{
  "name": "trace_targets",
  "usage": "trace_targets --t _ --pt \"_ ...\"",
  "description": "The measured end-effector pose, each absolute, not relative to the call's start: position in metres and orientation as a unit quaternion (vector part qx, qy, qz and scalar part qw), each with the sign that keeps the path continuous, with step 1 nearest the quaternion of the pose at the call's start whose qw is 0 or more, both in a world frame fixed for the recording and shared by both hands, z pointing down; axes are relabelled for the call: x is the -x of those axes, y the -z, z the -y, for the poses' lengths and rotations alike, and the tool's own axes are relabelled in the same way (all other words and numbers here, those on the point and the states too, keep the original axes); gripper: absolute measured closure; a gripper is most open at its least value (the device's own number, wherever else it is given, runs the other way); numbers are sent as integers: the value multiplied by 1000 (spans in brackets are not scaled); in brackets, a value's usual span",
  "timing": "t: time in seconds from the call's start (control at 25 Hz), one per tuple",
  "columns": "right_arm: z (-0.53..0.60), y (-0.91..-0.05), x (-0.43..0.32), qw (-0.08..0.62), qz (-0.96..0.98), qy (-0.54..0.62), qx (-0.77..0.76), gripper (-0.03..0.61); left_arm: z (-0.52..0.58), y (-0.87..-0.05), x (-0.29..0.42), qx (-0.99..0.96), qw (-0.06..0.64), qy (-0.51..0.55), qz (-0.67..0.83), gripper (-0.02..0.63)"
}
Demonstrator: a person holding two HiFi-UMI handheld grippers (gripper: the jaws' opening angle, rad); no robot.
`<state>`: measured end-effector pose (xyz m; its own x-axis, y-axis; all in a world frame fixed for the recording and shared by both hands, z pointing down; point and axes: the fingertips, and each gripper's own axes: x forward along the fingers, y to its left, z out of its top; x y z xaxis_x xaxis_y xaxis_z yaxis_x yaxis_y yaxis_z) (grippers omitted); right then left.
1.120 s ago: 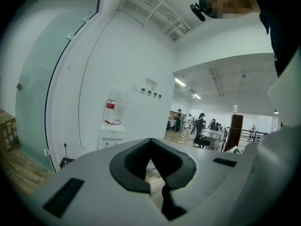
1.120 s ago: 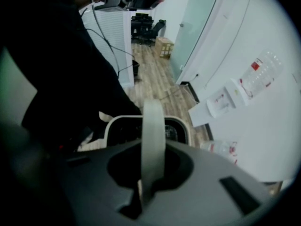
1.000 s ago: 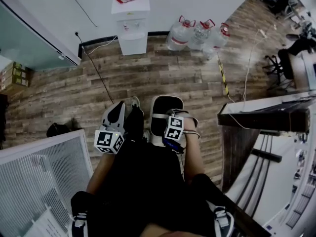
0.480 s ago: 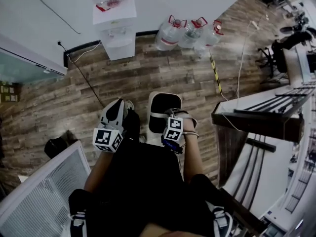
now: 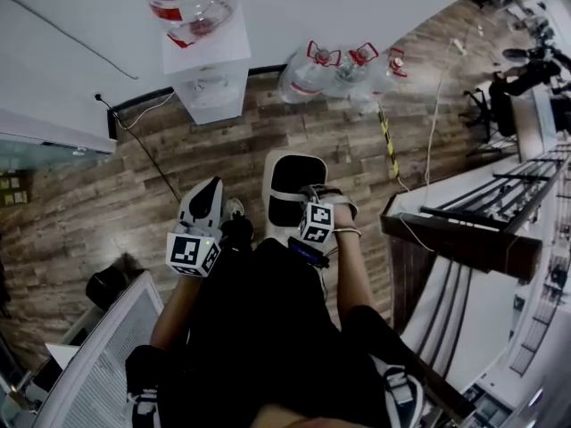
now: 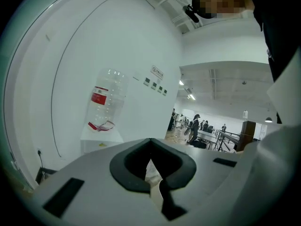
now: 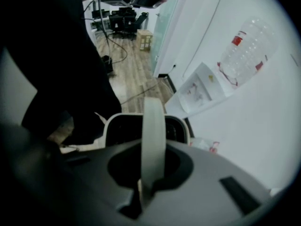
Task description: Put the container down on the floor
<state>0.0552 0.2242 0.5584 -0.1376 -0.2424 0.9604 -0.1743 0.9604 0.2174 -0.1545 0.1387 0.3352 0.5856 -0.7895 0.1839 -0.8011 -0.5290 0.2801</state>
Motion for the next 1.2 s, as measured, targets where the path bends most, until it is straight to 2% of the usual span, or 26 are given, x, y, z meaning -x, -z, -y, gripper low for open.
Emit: trace_targets --t 0.4,0.84,1.2 --pt "-92 -581 -51 640 752 59 -146 546 -66 -332 148 -872 161 -10 462 583" --pt "19 -636 -61 631 763 70 -118 546 29 -353 88 -859 164 -31 483 583" --pt "96 -717 -76 626 769 79 -101 546 103 -394 47 -858 175 -41 482 583"
